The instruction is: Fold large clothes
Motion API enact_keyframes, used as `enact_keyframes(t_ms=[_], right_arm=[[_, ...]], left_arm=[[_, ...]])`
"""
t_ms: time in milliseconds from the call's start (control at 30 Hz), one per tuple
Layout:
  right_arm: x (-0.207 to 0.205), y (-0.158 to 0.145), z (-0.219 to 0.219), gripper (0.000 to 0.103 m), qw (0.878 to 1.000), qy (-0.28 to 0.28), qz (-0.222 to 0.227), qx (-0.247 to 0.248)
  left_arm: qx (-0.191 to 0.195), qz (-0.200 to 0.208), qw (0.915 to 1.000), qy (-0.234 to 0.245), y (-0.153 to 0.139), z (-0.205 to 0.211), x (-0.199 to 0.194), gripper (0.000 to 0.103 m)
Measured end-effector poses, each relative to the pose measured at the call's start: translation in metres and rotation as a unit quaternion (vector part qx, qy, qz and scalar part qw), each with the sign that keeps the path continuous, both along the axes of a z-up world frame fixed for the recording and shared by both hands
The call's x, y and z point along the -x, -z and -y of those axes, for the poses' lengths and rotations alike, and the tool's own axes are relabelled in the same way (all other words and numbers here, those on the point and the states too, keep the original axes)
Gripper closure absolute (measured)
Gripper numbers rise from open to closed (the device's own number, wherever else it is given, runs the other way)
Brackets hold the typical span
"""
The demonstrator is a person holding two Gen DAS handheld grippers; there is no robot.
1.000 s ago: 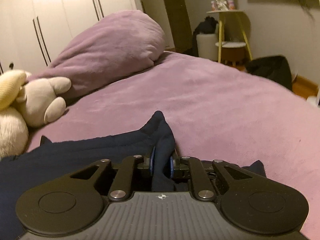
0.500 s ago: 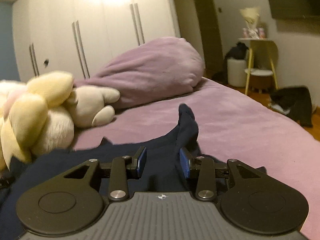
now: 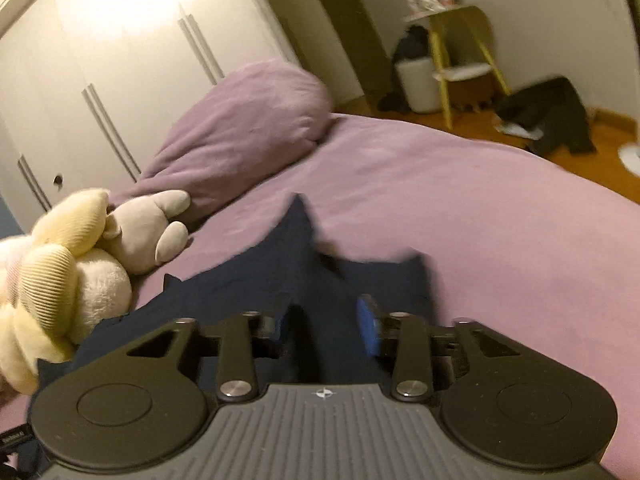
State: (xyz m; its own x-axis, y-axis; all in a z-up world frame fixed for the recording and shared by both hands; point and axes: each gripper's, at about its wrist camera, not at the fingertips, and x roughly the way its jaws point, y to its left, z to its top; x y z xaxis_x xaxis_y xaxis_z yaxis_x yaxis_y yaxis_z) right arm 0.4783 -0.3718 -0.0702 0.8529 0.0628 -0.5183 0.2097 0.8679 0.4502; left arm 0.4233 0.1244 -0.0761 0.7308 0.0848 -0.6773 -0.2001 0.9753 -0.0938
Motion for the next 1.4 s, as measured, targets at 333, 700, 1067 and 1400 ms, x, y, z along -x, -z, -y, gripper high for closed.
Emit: enact_keyframes(t_ms=[333, 700, 1067, 1400], right_arm=[[0.119, 0.057, 0.060, 0.048, 0.960, -0.022, -0.047, -0.275], [0.088, 0.075, 0.047, 0.062, 0.939, -0.014, -0.079, -0.334], [0.081, 0.083, 0.043, 0.056, 0.927, 0.015, -0.061, -0.371], [0.079, 0.061, 0.027, 0.077, 0.958, 0.012, -0.058, -0.282]], left_arm=[[0.153, -0.046, 0.9871, 0.008, 0.012, -0.024, 0.069, 0.005], [0.174, -0.065, 0.9816, -0.042, 0.024, -0.023, 0.034, 0.016], [0.175, -0.061, 0.9817, -0.042, 0.025, -0.024, 0.031, 0.019], [0.176, -0.026, 0.9838, -0.018, 0.001, -0.029, 0.044, 0.062]])
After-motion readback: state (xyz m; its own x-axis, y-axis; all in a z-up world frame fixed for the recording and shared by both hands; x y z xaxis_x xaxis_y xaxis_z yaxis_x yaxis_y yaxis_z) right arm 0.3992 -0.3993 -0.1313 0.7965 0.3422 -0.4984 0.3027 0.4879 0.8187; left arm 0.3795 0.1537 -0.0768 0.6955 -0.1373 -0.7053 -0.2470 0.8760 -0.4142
